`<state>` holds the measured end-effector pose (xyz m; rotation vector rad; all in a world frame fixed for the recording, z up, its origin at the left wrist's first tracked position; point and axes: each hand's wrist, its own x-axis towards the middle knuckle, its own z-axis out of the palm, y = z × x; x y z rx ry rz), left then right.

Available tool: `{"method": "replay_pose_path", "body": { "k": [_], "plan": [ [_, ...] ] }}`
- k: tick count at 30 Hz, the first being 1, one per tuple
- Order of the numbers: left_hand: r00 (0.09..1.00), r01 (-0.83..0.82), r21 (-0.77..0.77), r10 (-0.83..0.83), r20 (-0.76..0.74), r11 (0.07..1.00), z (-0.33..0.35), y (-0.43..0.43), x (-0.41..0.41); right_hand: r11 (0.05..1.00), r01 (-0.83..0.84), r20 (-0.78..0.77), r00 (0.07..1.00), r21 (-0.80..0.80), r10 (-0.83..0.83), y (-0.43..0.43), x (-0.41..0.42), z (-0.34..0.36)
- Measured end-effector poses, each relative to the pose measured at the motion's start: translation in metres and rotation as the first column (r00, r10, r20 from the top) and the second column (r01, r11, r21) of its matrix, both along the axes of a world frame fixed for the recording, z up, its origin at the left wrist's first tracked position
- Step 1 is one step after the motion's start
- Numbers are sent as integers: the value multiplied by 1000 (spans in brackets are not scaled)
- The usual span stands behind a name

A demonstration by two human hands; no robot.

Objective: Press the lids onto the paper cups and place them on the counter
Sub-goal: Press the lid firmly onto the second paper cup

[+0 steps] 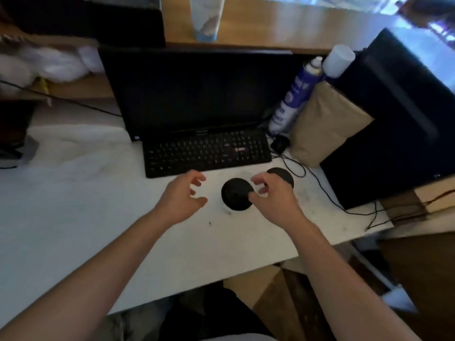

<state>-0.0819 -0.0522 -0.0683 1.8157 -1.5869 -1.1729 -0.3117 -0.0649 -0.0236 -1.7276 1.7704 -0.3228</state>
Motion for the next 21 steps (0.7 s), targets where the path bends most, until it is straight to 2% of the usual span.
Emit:
{"method": "replay_pose_path", "body": {
  "k": [3, 5, 9, 11, 16, 21],
  "plan": [
    [997, 23, 108, -31, 69, 994, -47, 26, -7, 996, 42, -16, 999, 80, -41, 26, -16, -24],
    [979, 47, 173, -80, 188, 984, -71, 43, -10, 990, 51, -20, 999, 130, -49, 39, -23, -38],
    [875, 5, 322, -160, 457, 947, -100, 70, -16, 975, 3, -48, 999, 224, 8, 47, -35, -66],
    [814, -34, 392, -202, 544, 919, -113, 80, -19, 963, -27, -28, 999, 268, 35, 46, -39, -79],
    [774, -148, 478, -200, 601, 866, -139, 92, -34, 944, -101, 82, 993, 314, 79, 36, -48, -106],
    [735, -167, 428, -177, 654, 888, -157, 112, -43, 938, -64, 237, 971, 341, -20, 25, -53, -113]
  ]
}}
